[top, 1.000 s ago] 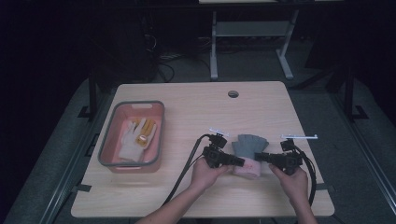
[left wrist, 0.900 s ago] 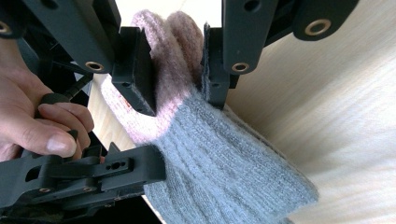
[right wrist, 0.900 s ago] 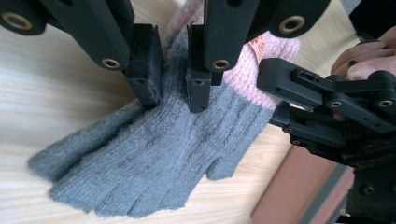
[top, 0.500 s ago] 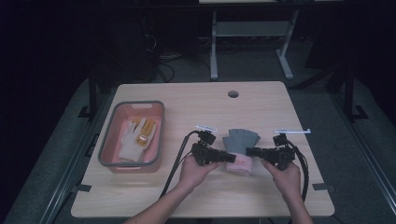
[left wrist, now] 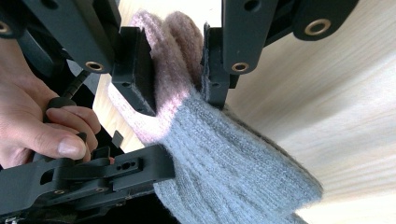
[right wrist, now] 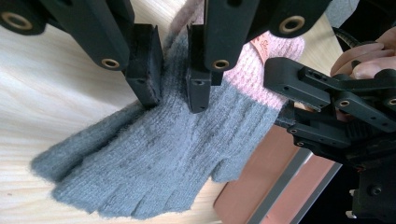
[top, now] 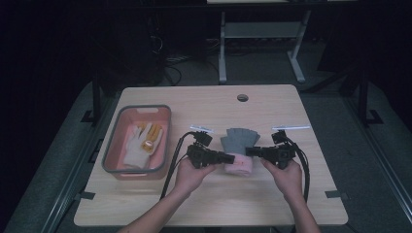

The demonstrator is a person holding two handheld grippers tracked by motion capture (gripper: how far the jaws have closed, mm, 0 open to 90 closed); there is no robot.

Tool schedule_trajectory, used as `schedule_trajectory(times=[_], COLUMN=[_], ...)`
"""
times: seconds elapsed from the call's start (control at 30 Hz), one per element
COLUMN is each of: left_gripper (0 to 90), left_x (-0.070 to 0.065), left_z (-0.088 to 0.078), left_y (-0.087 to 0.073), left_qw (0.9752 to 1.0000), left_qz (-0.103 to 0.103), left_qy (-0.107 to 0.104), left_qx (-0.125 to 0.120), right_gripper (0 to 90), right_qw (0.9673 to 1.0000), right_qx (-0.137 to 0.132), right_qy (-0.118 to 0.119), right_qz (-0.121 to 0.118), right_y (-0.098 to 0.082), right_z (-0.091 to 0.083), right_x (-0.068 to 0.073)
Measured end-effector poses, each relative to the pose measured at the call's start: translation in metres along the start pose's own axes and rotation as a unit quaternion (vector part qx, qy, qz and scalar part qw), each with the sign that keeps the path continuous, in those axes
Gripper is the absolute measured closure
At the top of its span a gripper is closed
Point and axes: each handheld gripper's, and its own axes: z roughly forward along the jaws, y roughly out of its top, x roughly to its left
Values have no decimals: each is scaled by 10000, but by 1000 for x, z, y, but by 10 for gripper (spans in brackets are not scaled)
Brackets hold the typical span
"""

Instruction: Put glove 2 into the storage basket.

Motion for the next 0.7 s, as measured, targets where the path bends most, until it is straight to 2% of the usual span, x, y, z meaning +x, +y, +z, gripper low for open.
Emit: schedule_trajectory(times=[0.27,0.7], left_gripper=[669,669], left_x=[6,12], left_z=[-17,-41], left_y=[2,3], left_qw=[9998,9995], left_qz=[-88,-114], left_qy=[54,111], left_qx=[-148,-286], right_gripper=[777,777], right_qw=[10000,9997], right_qx=[49,104], right_qy=[63,235], right_qz=[-42,-41], right_y=[13,28], right_z=[11,25], right_x=[12,26])
